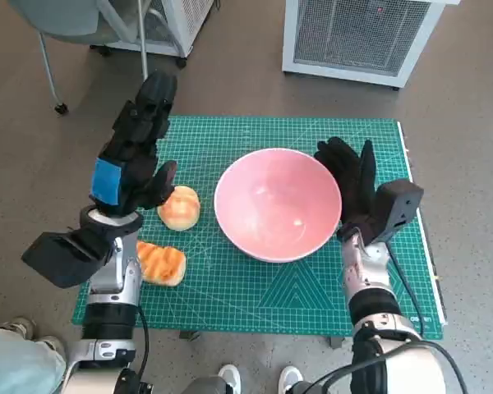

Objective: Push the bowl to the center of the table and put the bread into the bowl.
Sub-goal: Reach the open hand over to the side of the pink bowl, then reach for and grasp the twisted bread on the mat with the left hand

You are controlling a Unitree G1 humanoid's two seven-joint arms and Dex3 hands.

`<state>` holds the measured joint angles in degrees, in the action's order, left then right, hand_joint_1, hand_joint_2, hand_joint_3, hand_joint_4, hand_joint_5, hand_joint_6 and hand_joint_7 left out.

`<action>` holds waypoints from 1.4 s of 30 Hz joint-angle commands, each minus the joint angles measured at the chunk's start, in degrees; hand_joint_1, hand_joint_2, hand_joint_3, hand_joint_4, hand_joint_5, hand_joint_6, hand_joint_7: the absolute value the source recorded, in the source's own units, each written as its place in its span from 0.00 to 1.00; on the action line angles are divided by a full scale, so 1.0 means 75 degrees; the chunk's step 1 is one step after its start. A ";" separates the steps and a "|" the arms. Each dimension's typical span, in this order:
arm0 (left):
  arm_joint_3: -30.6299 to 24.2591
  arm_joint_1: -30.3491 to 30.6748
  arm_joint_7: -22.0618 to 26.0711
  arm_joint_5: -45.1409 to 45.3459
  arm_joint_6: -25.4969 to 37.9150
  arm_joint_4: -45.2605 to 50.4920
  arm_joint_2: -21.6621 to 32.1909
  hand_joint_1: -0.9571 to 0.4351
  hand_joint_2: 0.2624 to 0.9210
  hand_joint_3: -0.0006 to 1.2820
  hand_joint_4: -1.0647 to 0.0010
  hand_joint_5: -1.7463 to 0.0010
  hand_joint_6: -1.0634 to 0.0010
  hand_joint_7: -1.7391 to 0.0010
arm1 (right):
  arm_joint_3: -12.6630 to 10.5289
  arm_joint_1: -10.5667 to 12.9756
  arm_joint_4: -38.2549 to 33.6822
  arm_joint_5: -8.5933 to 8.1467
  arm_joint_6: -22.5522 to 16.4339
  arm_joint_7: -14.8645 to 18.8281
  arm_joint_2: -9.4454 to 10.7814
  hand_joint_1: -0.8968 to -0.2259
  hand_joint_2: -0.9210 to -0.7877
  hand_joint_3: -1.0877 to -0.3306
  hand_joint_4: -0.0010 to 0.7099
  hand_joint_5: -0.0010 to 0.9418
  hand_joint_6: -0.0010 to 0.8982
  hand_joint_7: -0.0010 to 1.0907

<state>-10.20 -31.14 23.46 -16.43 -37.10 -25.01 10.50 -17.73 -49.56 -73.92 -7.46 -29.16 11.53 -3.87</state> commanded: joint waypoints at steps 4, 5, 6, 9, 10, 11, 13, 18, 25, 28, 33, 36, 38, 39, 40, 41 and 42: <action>0.0042 -0.0129 -0.0071 0.0054 0.0106 0.0033 -0.0045 0.20 1.00 0.41 0.87 1.00 0.74 1.00 | 0.0273 -0.0160 0.0623 0.0292 -0.1187 -0.0446 -0.0055 0.40 0.00 0.24 0.34 0.00 0.21 0.32; 0.0061 -0.0159 -0.0083 0.0074 0.0111 0.0030 -0.0054 0.20 1.00 0.41 0.87 1.00 0.74 1.00 | 0.0322 -0.0154 0.0769 0.0296 -0.1400 -0.0366 -0.0054 0.40 0.00 0.24 0.34 0.00 0.21 0.32; 0.0075 -0.0179 -0.0092 0.0087 0.0116 0.0029 -0.0060 0.20 1.00 0.41 0.87 1.00 0.74 1.00 | 0.0361 -0.0147 0.0865 0.0293 -0.1552 -0.0312 -0.0054 0.39 0.00 0.25 0.34 0.00 0.21 0.32; 0.0149 -0.0292 -0.0105 0.0125 0.0167 0.0062 -0.0100 0.20 1.00 0.41 0.87 1.00 0.74 1.00 | 0.0620 -0.0088 0.1391 0.0392 -0.2242 -0.0065 -0.0121 0.37 0.00 0.25 0.34 0.00 0.20 0.32; 0.0168 -0.0314 -0.0106 0.0134 0.0182 0.0082 -0.0109 0.20 1.00 0.41 0.87 1.00 0.74 0.99 | 0.0695 -0.0069 0.1514 0.0423 -0.2394 -0.0020 -0.0146 0.36 0.00 0.26 0.35 0.00 0.18 0.34; 0.0197 -0.0353 -0.0098 0.0148 0.0196 0.0109 -0.0117 0.20 1.00 0.41 0.87 1.00 0.74 0.99 | 0.0805 -0.0032 0.1720 0.0484 -0.2616 0.0064 -0.0192 0.36 0.00 0.26 0.35 0.00 0.17 0.36; 0.0245 -0.0419 -0.0082 0.0165 0.0217 0.0153 -0.0126 0.20 1.00 0.41 0.87 1.00 0.74 1.00 | 0.0963 0.0034 0.2045 0.0540 -0.2924 0.0226 -0.0258 0.33 0.00 0.27 0.35 0.00 0.14 0.40; 0.0319 -0.0592 0.0041 0.0117 0.0268 0.0191 -0.0067 0.20 1.00 0.41 0.86 1.00 0.74 1.00 | 0.1277 0.0165 0.2822 0.0507 -0.3249 0.0570 -0.0348 0.23 0.00 0.32 0.37 0.01 0.12 0.45; 0.0328 -0.0915 0.0320 -0.0030 0.0389 0.0186 0.0049 0.20 1.00 0.39 0.86 1.00 0.74 1.00 | 0.1657 0.0486 0.4026 0.0558 -0.3257 0.0783 -0.0530 0.18 0.00 0.36 0.39 0.01 0.12 0.48; 0.0322 -0.0987 0.0405 -0.0050 0.0406 0.0221 0.0076 0.20 1.00 0.39 0.86 1.00 0.74 1.00 | 0.1743 0.0588 0.4320 0.0618 -0.3195 0.0745 -0.0603 0.17 0.00 0.36 0.39 0.02 0.13 0.49; 0.0331 -0.1093 0.0534 -0.0047 0.0438 0.0393 0.0169 0.20 1.00 0.36 0.86 1.00 0.74 1.00 | 0.1837 0.0660 0.4541 0.0612 -0.3121 0.0691 -0.0653 0.15 0.00 0.36 0.40 0.02 0.14 0.49; 0.0340 -0.1122 0.0582 -0.0001 0.0417 0.0480 0.0243 0.20 1.00 0.35 0.86 1.00 0.74 1.00 | 0.1883 0.0686 0.4603 0.0586 -0.3079 0.0662 -0.0646 0.14 0.00 0.36 0.41 0.02 0.14 0.49; 0.0339 -0.1132 0.0608 0.0029 0.0392 0.0513 0.0283 0.20 1.00 0.35 0.86 1.00 0.74 1.00 | 0.1899 0.0701 0.4627 0.0591 -0.3060 0.0631 -0.0635 0.14 0.00 0.36 0.41 0.02 0.14 0.49; 0.0340 -0.1134 0.0616 0.0050 0.0376 0.0531 0.0300 0.19 1.00 0.35 0.86 1.00 0.74 1.00 | 0.1905 0.0708 0.4636 0.0595 -0.3053 0.0616 -0.0629 0.14 0.00 0.36 0.41 0.02 0.14 0.49; 0.0342 -0.1137 0.0627 0.0088 0.0342 0.0554 0.0331 0.19 1.00 0.35 0.86 1.00 0.74 1.00 | 0.1912 0.0717 0.4644 0.0587 -0.3036 0.0604 -0.0614 0.14 0.00 0.36 0.41 0.02 0.14 0.49; 0.0343 -0.1138 0.0634 0.0114 0.0321 0.0570 0.0351 0.19 1.00 0.35 0.86 1.00 0.74 1.00 | 0.1919 0.0724 0.4651 0.0580 -0.3022 0.0594 -0.0605 0.14 0.00 0.36 0.41 0.02 0.14 0.50; 0.0334 -0.1129 0.0651 0.0139 0.0295 0.0596 0.0395 0.19 1.00 0.35 0.86 1.00 0.74 1.00 | 0.1932 0.0734 0.4662 0.0590 -0.3012 0.0571 -0.0587 0.14 0.00 0.36 0.41 0.02 0.14 0.50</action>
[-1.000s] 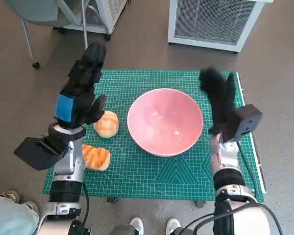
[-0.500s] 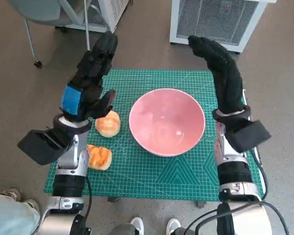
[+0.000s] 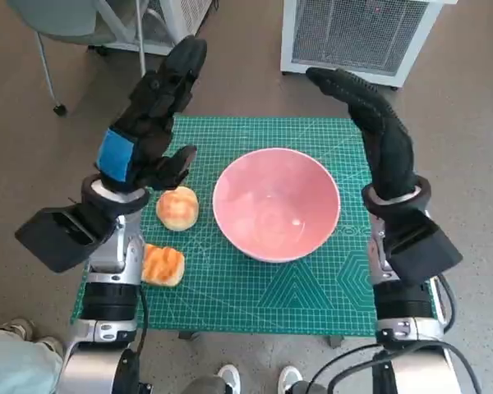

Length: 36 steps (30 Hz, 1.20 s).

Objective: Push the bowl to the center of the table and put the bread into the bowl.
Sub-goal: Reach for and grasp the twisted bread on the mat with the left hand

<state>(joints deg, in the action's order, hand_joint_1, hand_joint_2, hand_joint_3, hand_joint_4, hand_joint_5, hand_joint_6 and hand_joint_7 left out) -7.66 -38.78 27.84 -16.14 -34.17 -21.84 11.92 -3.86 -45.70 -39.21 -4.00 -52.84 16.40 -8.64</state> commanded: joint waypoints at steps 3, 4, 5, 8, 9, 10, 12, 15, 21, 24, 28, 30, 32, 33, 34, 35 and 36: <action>-0.0046 -0.0091 0.0109 0.0204 -0.0174 0.0223 0.0400 0.19 1.00 0.35 0.86 1.00 0.74 1.00 | 0.0116 0.0245 0.0027 0.0157 0.0131 -0.0132 0.0080 0.15 0.00 0.36 0.41 0.02 0.14 0.50; -0.0064 -0.0083 0.0117 0.0235 -0.0171 0.0240 0.0484 0.18 1.00 0.35 0.86 1.00 0.74 1.00 | 0.0123 0.0253 0.0028 0.0143 0.0137 -0.0132 0.0085 0.15 0.00 0.36 0.42 0.02 0.14 0.50; -0.0101 -0.0053 0.0124 0.0302 -0.0169 0.0264 0.0630 0.19 1.00 0.35 0.86 1.00 0.74 1.00 | 0.0130 0.0265 0.0043 0.0131 0.0154 -0.0137 0.0091 0.15 0.00 0.36 0.42 0.02 0.14 0.50; -0.0193 0.0066 0.0122 0.0624 -0.0152 0.0335 0.1128 0.19 1.00 0.35 0.86 1.00 0.74 1.00 | 0.0141 0.0304 0.0101 0.0105 0.0197 -0.0155 0.0090 0.16 0.00 0.36 0.42 0.02 0.14 0.50; -0.0215 0.0138 0.0129 0.0829 -0.0047 0.0392 0.1399 0.19 1.00 0.35 0.86 1.00 0.74 1.00 | 0.0136 0.0318 0.0122 0.0092 0.0208 -0.0153 0.0078 0.17 0.00 0.36 0.42 0.02 0.14 0.50; -0.0228 0.0194 0.0136 0.0956 0.0035 0.0442 0.1595 0.20 1.00 0.34 0.86 1.00 0.74 1.00 | 0.0138 0.0333 0.0154 0.0092 0.0222 -0.0159 0.0077 0.17 0.00 0.36 0.42 0.02 0.14 0.50; -0.0225 0.0386 0.0251 0.1280 0.0559 0.0712 0.2169 0.21 1.00 0.30 0.86 1.00 0.75 1.00 | 0.0135 0.0366 0.0213 0.0087 0.0242 -0.0162 0.0069 0.17 0.00 0.35 0.42 0.02 0.13 0.50; -0.0219 0.0777 0.0784 0.1586 0.1812 0.1362 0.3249 0.25 1.00 0.16 0.86 1.00 0.78 1.00 | 0.0124 0.0413 0.0320 0.0113 0.0287 -0.0192 0.0040 0.16 0.00 0.35 0.41 0.01 0.13 0.50; -0.0343 0.1355 0.1856 0.1068 0.3428 0.2317 0.4396 0.46 0.82 0.03 0.88 1.00 0.76 0.99 | 0.0123 0.0469 0.0475 0.0112 0.0398 -0.0232 0.0017 0.14 0.00 0.35 0.41 0.01 0.12 0.51; -0.0310 0.1629 0.2342 0.0989 0.4072 0.2801 0.4899 0.54 0.77 0.01 0.89 1.00 0.76 0.99 | 0.0117 0.0472 0.0506 0.0062 0.0465 -0.0221 0.0019 0.14 0.00 0.35 0.41 0.01 0.12 0.51; -0.0174 0.2049 0.2847 0.1368 0.4953 0.3668 0.5741 0.57 0.75 0.00 0.93 1.00 0.77 1.00 | 0.0099 0.0459 0.0505 -0.0032 0.0532 -0.0190 0.0041 0.14 0.00 0.34 0.41 0.01 0.11 0.52; -0.0117 0.2197 0.2964 0.1475 0.5511 0.4080 0.6003 0.58 0.74 0.00 0.94 1.00 0.77 1.00 | 0.0091 0.0449 0.0471 -0.0067 0.0533 -0.0177 0.0059 0.14 0.00 0.34 0.41 0.01 0.11 0.52; -0.0062 0.2359 0.3126 0.1558 0.5926 0.4408 0.6259 0.58 0.73 0.00 0.95 1.00 0.78 1.00 | 0.0092 0.0450 0.0477 -0.0081 0.0541 -0.0184 0.0087 0.15 0.00 0.34 0.41 0.01 0.11 0.52; -0.0021 0.2433 0.3213 0.1613 0.6073 0.4555 0.6379 0.58 0.72 0.00 0.95 1.00 0.78 1.00 | 0.0094 0.0452 0.0488 -0.0078 0.0545 -0.0194 0.0100 0.15 0.00 0.34 0.41 0.01 0.11 0.52; 0.0005 0.2483 0.3269 0.1651 0.6189 0.4666 0.6458 0.58 0.72 0.00 0.95 1.00 0.78 1.00 | 0.0095 0.0454 0.0496 -0.0076 0.0548 -0.0200 0.0108 0.16 0.00 0.34 0.41 0.01 0.10 0.52; 0.0044 0.2541 0.3336 0.1692 0.6289 0.4786 0.6535 0.58 0.71 0.00 0.96 1.00 0.78 1.00 | 0.0092 0.0453 0.0493 -0.0078 0.0543 -0.0205 0.0121 0.16 0.00 0.34 0.41 0.01 0.10 0.52; 0.0073 0.2580 0.3379 0.1719 0.6365 0.4872 0.6586 0.57 0.71 0.00 0.96 1.00 0.79 1.00 | 0.0089 0.0452 0.0488 -0.0081 0.0538 -0.0207 0.0129 0.16 0.00 0.34 0.41 0.01 0.10 0.53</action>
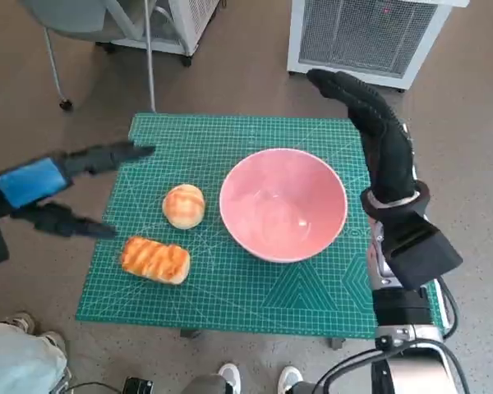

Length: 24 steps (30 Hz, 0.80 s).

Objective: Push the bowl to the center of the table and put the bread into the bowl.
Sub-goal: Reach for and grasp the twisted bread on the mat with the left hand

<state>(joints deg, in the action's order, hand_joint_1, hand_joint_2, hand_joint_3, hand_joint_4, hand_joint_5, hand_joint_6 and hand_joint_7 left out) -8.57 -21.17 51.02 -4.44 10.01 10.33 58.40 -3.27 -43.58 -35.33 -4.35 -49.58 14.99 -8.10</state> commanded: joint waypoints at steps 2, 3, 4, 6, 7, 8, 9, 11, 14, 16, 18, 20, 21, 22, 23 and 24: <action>0.0268 0.0343 0.0384 0.0178 0.0575 0.0710 0.0457 0.57 0.70 0.00 0.96 1.00 0.79 1.00 | 0.0005 0.0167 -0.0047 -0.0047 0.0083 -0.0019 0.0078 0.17 0.00 0.33 0.41 0.01 0.10 0.53; 0.0285 0.0422 0.0412 0.0181 0.0572 0.0752 0.0472 0.56 0.70 0.00 0.96 1.00 0.79 1.00 | 0.0005 0.0171 -0.0043 -0.0048 0.0081 -0.0022 0.0090 0.17 0.00 0.33 0.41 0.01 0.10 0.53; 0.0292 0.0477 0.0430 0.0185 0.0573 0.0784 0.0480 0.55 0.70 0.00 0.96 1.00 0.79 1.00 | 0.0005 0.0174 -0.0039 -0.0048 0.0081 -0.0024 0.0099 0.18 0.00 0.33 0.41 0.01 0.10 0.53; 0.0321 0.0594 0.0420 0.0244 0.0512 0.0837 0.0450 0.53 0.70 0.00 0.96 1.00 0.79 1.00 | -0.0002 0.0171 -0.0047 -0.0045 0.0071 -0.0030 0.0110 0.18 0.00 0.33 0.41 0.01 0.10 0.53; 0.0355 0.0665 0.0387 0.0310 0.0499 0.0880 0.0425 0.52 0.70 0.00 0.95 1.00 0.79 1.00 | -0.0008 0.0164 -0.0061 -0.0052 0.0066 -0.0025 0.0113 0.18 0.00 0.33 0.41 0.01 0.10 0.53; 0.0371 0.0724 0.0364 0.0354 0.0494 0.0920 0.0410 0.51 0.70 0.00 0.95 1.00 0.79 1.00 | -0.0011 0.0165 -0.0060 -0.0057 0.0065 -0.0021 0.0115 0.18 0.00 0.33 0.41 0.01 0.10 0.53; 0.0412 0.0781 0.0331 0.0423 0.0492 0.0957 0.0394 0.50 0.70 0.00 0.95 1.00 0.79 1.00 | -0.0015 0.0164 -0.0065 -0.0071 0.0066 -0.0011 0.0116 0.18 0.00 0.33 0.41 0.01 0.09 0.54; 0.0517 0.0854 0.0277 0.0561 0.0495 0.0997 0.0364 0.49 0.70 0.00 0.94 0.99 0.79 1.00 | -0.0022 0.0157 -0.0081 -0.0097 0.0065 0.0007 0.0121 0.18 0.00 0.33 0.41 0.01 0.09 0.54; 0.0732 0.0896 0.0224 0.0764 0.0512 0.0996 0.0310 0.48 0.70 0.00 0.92 0.99 0.79 1.00 | -0.0027 0.0154 -0.0091 -0.0130 0.0054 0.0027 0.0129 0.18 0.00 0.33 0.41 0.01 0.09 0.54; 0.0904 0.0886 0.0207 0.0912 0.0496 0.0933 0.0256 0.47 0.71 0.00 0.91 0.99 0.79 1.00 | -0.0024 0.0150 -0.0098 -0.0137 0.0049 0.0033 0.0134 0.18 0.00 0.33 0.41 0.01 0.09 0.54; 0.1110 0.0878 0.0171 0.1073 0.0403 0.0810 0.0176 0.46 0.71 0.00 0.91 0.99 0.80 1.00 | -0.0023 0.0148 -0.0111 -0.0157 0.0038 0.0055 0.0131 0.18 0.00 0.33 0.41 0.01 0.09 0.54; 0.1288 0.0861 0.0142 0.1214 0.0317 0.0686 0.0108 0.45 0.71 0.01 0.90 0.99 0.80 1.00 | -0.0022 0.0153 -0.0105 -0.0172 0.0030 0.0070 0.0127 0.18 0.00 0.33 0.41 0.01 0.09 0.54; 0.1393 0.0844 0.0130 0.1301 0.0293 0.0626 0.0081 0.45 0.72 0.01 0.90 0.99 0.80 1.00 | -0.0018 0.0156 -0.0094 -0.0177 0.0036 0.0076 0.0125 0.18 0.00 0.33 0.41 0.01 0.09 0.54; 0.1465 0.0830 0.0122 0.1366 0.0276 0.0583 0.0060 0.44 0.72 0.01 0.90 0.99 0.80 1.00 | -0.0016 0.0158 -0.0088 -0.0181 0.0040 0.0080 0.0124 0.18 0.00 0.33 0.41 0.01 0.09 0.54; 0.1566 0.0818 0.0105 0.1456 0.0265 0.0528 0.0023 0.44 0.72 0.01 0.90 0.99 0.80 1.00 | -0.0011 0.0165 -0.0068 -0.0173 0.0053 0.0075 0.0124 0.18 0.00 0.33 0.41 0.01 0.09 0.54; 0.1633 0.0812 0.0094 0.1520 0.0263 0.0500 -0.0006 0.44 0.72 0.01 0.90 0.99 0.80 1.00 | -0.0008 0.0175 -0.0047 -0.0172 0.0064 0.0075 0.0121 0.18 0.00 0.33 0.41 0.01 0.09 0.54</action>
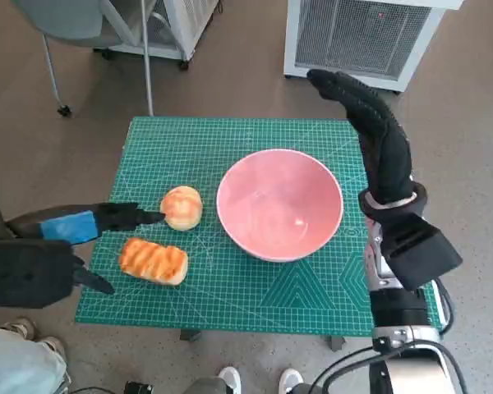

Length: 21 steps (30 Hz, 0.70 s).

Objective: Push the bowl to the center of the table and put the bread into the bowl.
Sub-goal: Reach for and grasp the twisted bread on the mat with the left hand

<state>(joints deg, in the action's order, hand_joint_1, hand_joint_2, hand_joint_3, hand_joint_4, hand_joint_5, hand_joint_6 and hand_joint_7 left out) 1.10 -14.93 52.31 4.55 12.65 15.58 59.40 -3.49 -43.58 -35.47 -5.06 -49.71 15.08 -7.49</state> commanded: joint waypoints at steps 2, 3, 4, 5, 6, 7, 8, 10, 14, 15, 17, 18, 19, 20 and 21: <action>0.0517 -0.0024 -0.0158 0.0490 -0.0130 -0.0323 -0.0253 0.43 0.72 0.01 0.90 0.99 0.80 1.00 | 0.0026 0.0194 0.0012 -0.0087 0.0114 0.0072 0.0032 0.18 0.00 0.33 0.41 0.01 0.09 0.55; 0.0575 -0.0024 -0.0188 0.0555 -0.0141 -0.0357 -0.0305 0.43 0.73 0.01 0.90 0.99 0.80 1.00 | 0.0027 0.0205 0.0027 -0.0103 0.0125 0.0084 0.0022 0.19 0.00 0.33 0.41 0.01 0.09 0.55; 0.0659 -0.0022 -0.0250 0.0643 -0.0163 -0.0417 -0.0383 0.43 0.73 0.01 0.90 0.99 0.80 1.00 | 0.0027 0.0213 0.0040 -0.0124 0.0146 0.0101 0.0011 0.19 0.00 0.33 0.41 0.01 0.09 0.55; 0.0709 -0.0022 -0.0290 0.0699 -0.0177 -0.0453 -0.0433 0.43 0.73 0.01 0.89 0.99 0.79 1.00 | 0.0026 0.0218 0.0049 -0.0139 0.0160 0.0113 0.0003 0.19 0.00 0.33 0.41 0.01 0.09 0.55; 0.0735 -0.0023 -0.0312 0.0737 -0.0188 -0.0476 -0.0465 0.44 0.73 0.01 0.88 0.99 0.79 1.00 | 0.0026 0.0221 0.0056 -0.0148 0.0170 0.0120 -0.0001 0.19 0.00 0.33 0.41 0.01 0.09 0.55; 0.0787 -0.0015 -0.0365 0.0802 -0.0224 -0.0518 -0.0526 0.44 0.73 0.01 0.88 0.99 0.79 1.00 | 0.0020 0.0228 0.0070 -0.0170 0.0190 0.0138 -0.0011 0.19 0.00 0.33 0.41 0.01 0.08 0.55; 0.0855 -0.0001 -0.0440 0.0879 -0.0282 -0.0585 -0.0603 0.44 0.73 0.01 0.87 0.99 0.79 1.00 | 0.0017 0.0236 0.0092 -0.0191 0.0217 0.0155 -0.0019 0.19 0.00 0.33 0.41 0.01 0.08 0.55; 0.0993 0.0016 -0.0575 0.1035 -0.0386 -0.0720 -0.0755 0.44 0.73 0.01 0.85 0.99 0.77 0.99 | 0.0009 0.0256 0.0142 -0.0221 0.0262 0.0181 -0.0035 0.19 0.00 0.33 0.41 0.00 0.08 0.55; 0.1246 0.0024 -0.0820 0.1343 -0.0668 -0.1008 -0.1009 0.48 0.77 0.02 0.78 0.97 0.72 0.98 | 0.0006 0.0277 0.0221 -0.0285 0.0341 0.0225 -0.0063 0.20 0.00 0.32 0.40 0.00 0.08 0.56; 0.1292 0.0024 -0.0871 0.1409 -0.0743 -0.1066 -0.1059 0.50 0.78 0.02 0.74 0.97 0.69 0.97 | 0.0003 0.0280 0.0233 -0.0301 0.0361 0.0239 -0.0068 0.20 0.00 0.32 0.40 0.00 0.08 0.56; 0.1420 0.0017 -0.1058 0.1607 -0.1001 -0.1247 -0.1176 0.53 0.81 0.03 0.66 0.96 0.63 0.95 | -0.0005 0.0286 0.0261 -0.0324 0.0405 0.0263 -0.0070 0.20 0.00 0.32 0.40 0.00 0.07 0.56; 0.1475 0.0014 -0.1169 0.1707 -0.1159 -0.1337 -0.1230 0.53 0.82 0.03 0.64 0.95 0.61 0.95 | -0.0011 0.0293 0.0287 -0.0342 0.0431 0.0279 -0.0073 0.20 0.00 0.32 0.40 0.00 0.07 0.56; 0.1507 0.0011 -0.1244 0.1777 -0.1276 -0.1403 -0.1270 0.55 0.84 0.03 0.56 0.94 0.55 0.93 | -0.0015 0.0298 0.0306 -0.0355 0.0451 0.0292 -0.0074 0.20 0.00 0.32 0.40 0.00 0.07 0.56; 0.1520 0.0018 -0.1350 0.1836 -0.1440 -0.1487 -0.1313 0.56 0.85 0.04 0.51 0.93 0.52 0.90 | -0.0020 0.0299 0.0313 -0.0373 0.0469 0.0310 -0.0074 0.20 0.00 0.32 0.40 0.00 0.07 0.56; 0.1526 0.0023 -0.1425 0.1875 -0.1561 -0.1552 -0.1343 0.57 0.86 0.04 0.46 0.92 0.50 0.85 | -0.0023 0.0300 0.0318 -0.0387 0.0482 0.0324 -0.0074 0.20 0.00 0.32 0.40 0.00 0.07 0.56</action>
<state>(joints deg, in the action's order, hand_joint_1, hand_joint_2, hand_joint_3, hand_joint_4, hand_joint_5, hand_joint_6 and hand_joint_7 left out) 12.00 -14.93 43.48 17.08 3.81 5.42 50.06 -3.57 -42.94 -33.32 -7.10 -47.14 16.71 -7.81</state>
